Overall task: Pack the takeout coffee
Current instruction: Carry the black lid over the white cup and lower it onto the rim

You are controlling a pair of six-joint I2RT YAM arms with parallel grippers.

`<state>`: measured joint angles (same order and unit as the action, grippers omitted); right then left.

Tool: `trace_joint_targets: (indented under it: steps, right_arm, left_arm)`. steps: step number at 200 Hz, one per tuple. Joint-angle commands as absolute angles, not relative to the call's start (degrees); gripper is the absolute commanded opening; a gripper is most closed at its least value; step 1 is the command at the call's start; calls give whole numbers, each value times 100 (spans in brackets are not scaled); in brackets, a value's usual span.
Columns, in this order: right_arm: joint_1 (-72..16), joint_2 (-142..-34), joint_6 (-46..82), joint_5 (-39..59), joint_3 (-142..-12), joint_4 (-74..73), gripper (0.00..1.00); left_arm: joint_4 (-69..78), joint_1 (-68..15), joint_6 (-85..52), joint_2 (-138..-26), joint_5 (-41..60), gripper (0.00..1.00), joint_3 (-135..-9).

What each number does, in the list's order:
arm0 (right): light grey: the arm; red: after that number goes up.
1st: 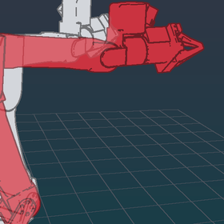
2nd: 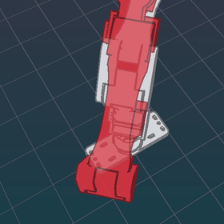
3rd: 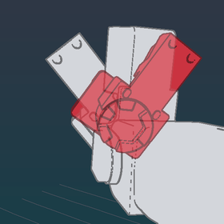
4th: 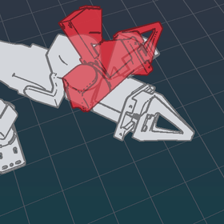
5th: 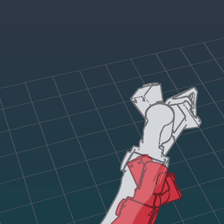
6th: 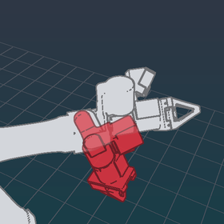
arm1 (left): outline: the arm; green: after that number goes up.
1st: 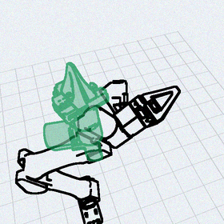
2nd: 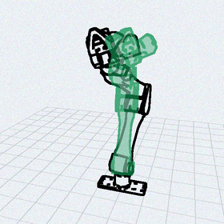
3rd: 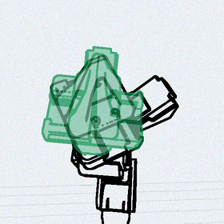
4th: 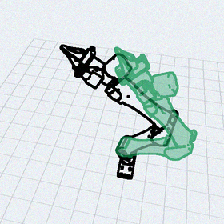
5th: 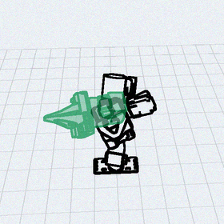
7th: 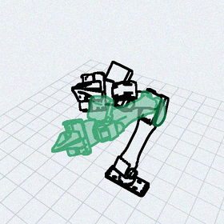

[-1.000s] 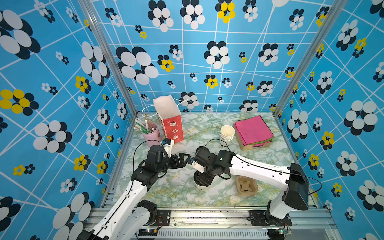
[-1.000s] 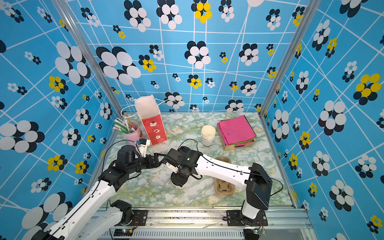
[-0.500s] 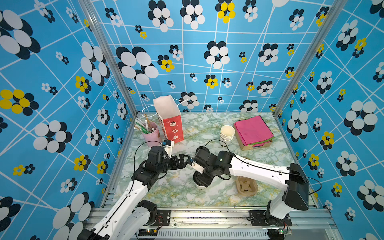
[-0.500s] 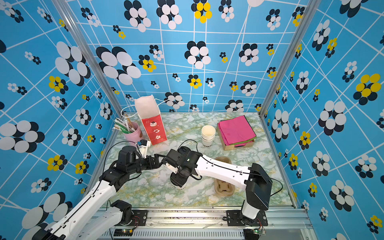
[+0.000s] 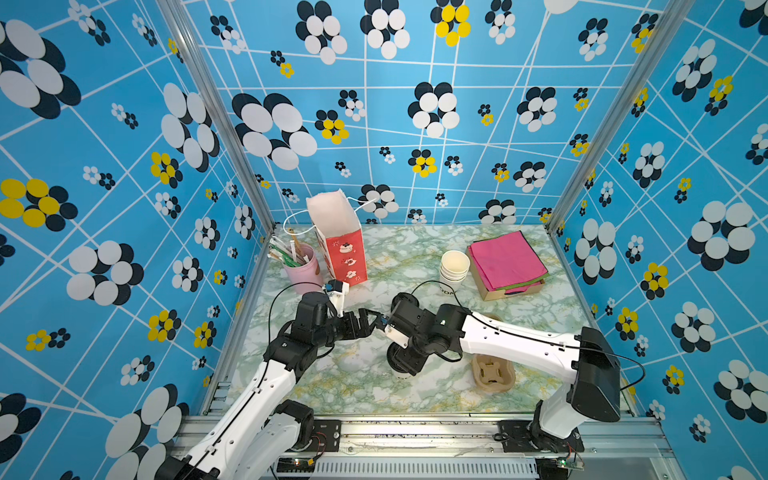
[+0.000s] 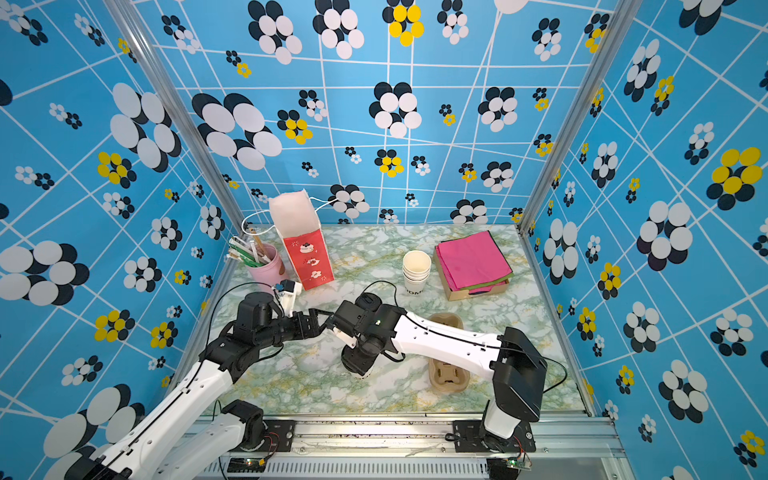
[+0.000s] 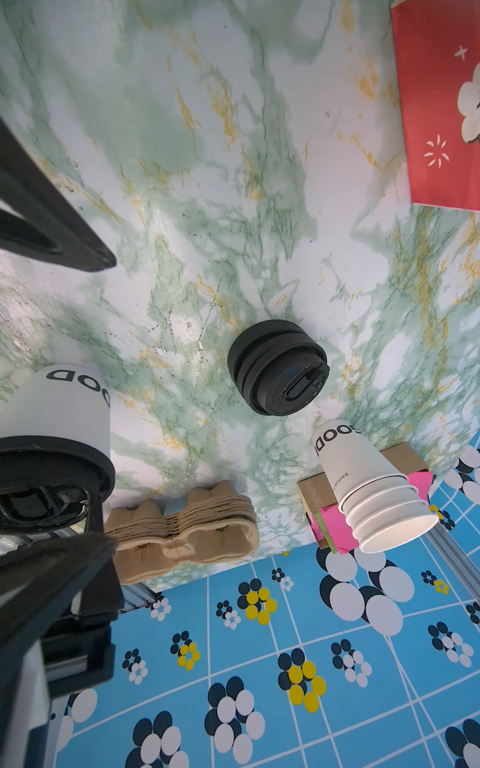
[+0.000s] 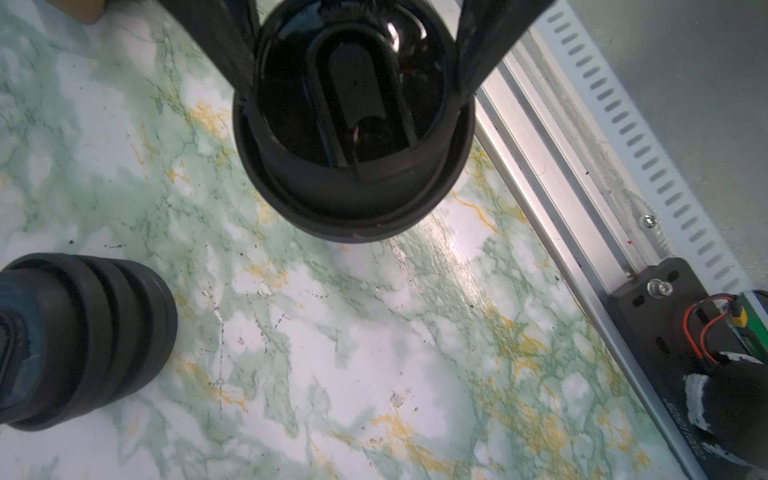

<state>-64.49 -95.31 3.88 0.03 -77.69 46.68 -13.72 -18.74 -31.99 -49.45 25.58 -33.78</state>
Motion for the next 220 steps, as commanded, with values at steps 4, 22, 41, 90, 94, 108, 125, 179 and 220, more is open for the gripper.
trace_joint_targets:
  steps: [4,22,41,90,94,108,125,179,220]
  right_arm:
    - [-6483,-9774,527,-61,-7339,5144,60]
    - [-6481,-9782,545,-150,-7226,5154,60]
    - [-6479,-9804,545,-214,-7117,5155,59]
    - [-6495,-9908,571,-297,-6953,5198,53]
    - [-6495,-9929,567,-303,-6959,5214,53]
    - [-6514,-10008,565,-346,-6955,5287,53]
    - [-6571,-10087,564,-393,-6944,5378,53]
    - [-6645,-10198,680,-430,-6757,5495,53]
    - [-6651,-10380,736,-431,-6665,5652,53]
  left_arm:
    - [-1345,-1838,-3262,-4974,2651,99,-3283]
    - [-1336,-1837,-3279,-4979,2662,99,-3265]
    - [-1327,-1837,-3306,-5001,2666,99,-3260]
    - [-1317,-1854,-3348,-5017,2646,99,-3231]
    - [-1318,-1853,-3346,-5023,2646,99,-3228]
    - [-1331,-1850,-3355,-5019,2637,99,-3232]
    - [-1375,-1853,-3362,-5001,2637,99,-3225]
    - [-1483,-1849,-3434,-4905,2712,100,-3153]
    - [-1594,-1895,-3530,-4930,3063,92,-3077]
